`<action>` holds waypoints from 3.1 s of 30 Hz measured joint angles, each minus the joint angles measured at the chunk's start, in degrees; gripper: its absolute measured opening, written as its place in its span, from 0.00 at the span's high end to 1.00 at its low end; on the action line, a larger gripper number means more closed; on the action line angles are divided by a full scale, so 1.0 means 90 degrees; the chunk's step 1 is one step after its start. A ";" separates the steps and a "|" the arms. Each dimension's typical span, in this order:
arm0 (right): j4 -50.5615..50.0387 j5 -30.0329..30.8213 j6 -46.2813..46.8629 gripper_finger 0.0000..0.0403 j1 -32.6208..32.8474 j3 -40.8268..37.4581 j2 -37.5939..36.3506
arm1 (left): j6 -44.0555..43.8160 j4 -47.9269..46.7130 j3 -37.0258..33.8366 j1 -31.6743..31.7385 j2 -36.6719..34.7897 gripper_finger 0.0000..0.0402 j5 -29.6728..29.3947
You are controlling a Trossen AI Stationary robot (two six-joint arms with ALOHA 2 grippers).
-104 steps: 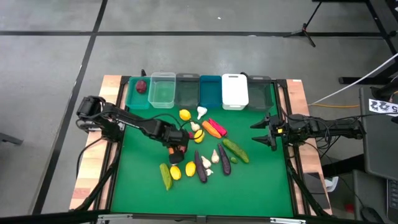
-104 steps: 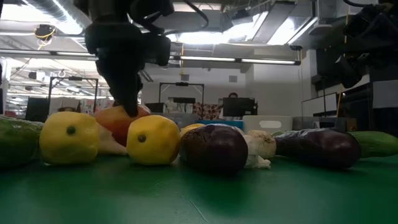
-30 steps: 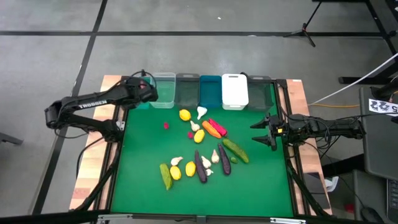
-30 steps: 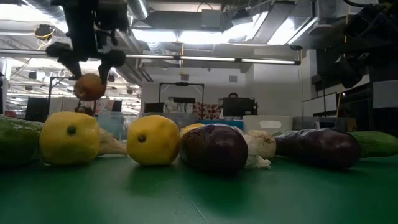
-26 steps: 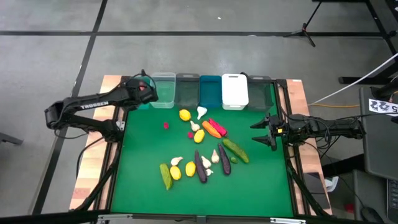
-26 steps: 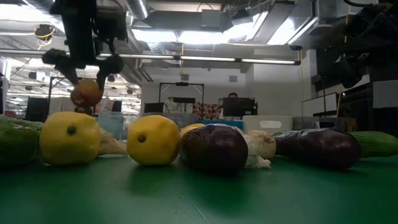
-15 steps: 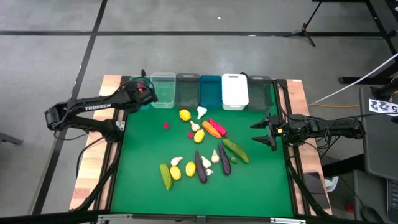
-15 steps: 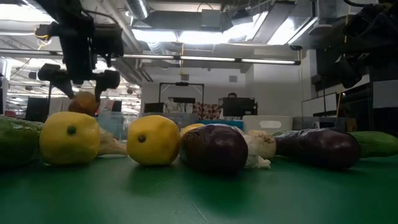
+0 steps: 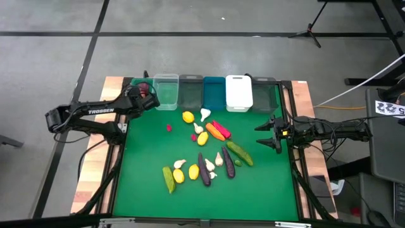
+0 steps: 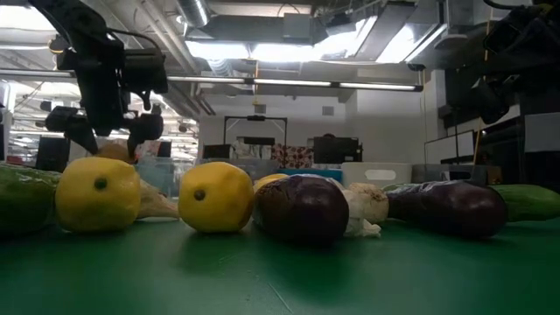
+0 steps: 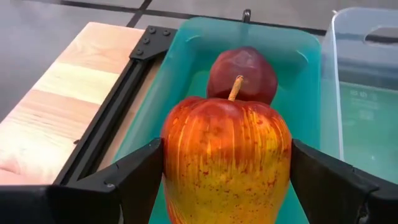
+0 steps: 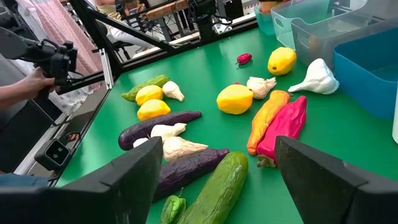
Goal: Sort produce into baskets
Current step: Put the red apple into the green bin, then put the cucumber into the transparent bin
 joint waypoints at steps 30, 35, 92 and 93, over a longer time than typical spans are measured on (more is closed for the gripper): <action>0.0001 0.0000 0.0005 0.23 0.0000 0.0000 -0.0001 | 0.1906 -0.0162 0.1475 -0.1166 -0.1371 0.04 0.1732; -0.0008 -0.0001 0.0051 0.23 -0.0001 0.0000 -0.0001 | 0.1126 -0.0086 0.1268 -0.1873 -0.1829 0.04 0.2344; -0.2084 0.0669 0.0361 0.23 0.0535 0.3943 0.7189 | 0.0108 0.5098 -0.0964 -0.4274 -0.0702 0.03 0.2968; -0.2115 0.0678 0.0358 0.23 0.0643 0.4141 0.7391 | 0.0276 0.5181 -0.0964 -0.4274 -0.0702 0.03 0.2968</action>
